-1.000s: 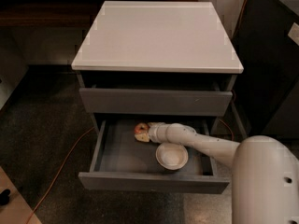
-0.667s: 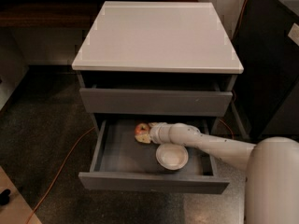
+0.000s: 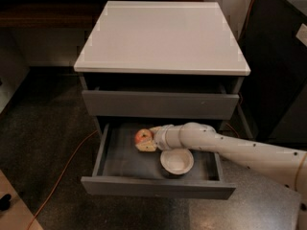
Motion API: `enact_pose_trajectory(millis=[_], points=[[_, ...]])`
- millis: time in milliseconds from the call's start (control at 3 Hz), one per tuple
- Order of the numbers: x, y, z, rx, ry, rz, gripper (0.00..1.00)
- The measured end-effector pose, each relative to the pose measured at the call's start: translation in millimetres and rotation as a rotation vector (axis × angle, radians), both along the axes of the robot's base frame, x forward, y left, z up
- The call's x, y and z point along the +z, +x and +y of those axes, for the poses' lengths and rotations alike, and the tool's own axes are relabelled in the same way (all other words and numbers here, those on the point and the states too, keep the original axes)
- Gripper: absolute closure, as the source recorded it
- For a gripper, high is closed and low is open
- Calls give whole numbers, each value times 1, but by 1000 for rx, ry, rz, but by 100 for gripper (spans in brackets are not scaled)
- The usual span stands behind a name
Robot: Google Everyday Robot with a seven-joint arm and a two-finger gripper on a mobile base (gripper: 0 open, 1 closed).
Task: Pick apple from middle drawer and place on counter
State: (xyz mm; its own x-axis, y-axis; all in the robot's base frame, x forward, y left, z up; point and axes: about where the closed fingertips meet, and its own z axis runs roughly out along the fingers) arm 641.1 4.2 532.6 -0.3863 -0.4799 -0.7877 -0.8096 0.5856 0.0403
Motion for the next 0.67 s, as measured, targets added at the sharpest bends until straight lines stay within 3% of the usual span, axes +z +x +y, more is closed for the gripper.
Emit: enact_pose_trajectory(millis=[333,667], points=[[65,-28,2,68,36,-37,100],[68,-29,3,72,44,-35,100]])
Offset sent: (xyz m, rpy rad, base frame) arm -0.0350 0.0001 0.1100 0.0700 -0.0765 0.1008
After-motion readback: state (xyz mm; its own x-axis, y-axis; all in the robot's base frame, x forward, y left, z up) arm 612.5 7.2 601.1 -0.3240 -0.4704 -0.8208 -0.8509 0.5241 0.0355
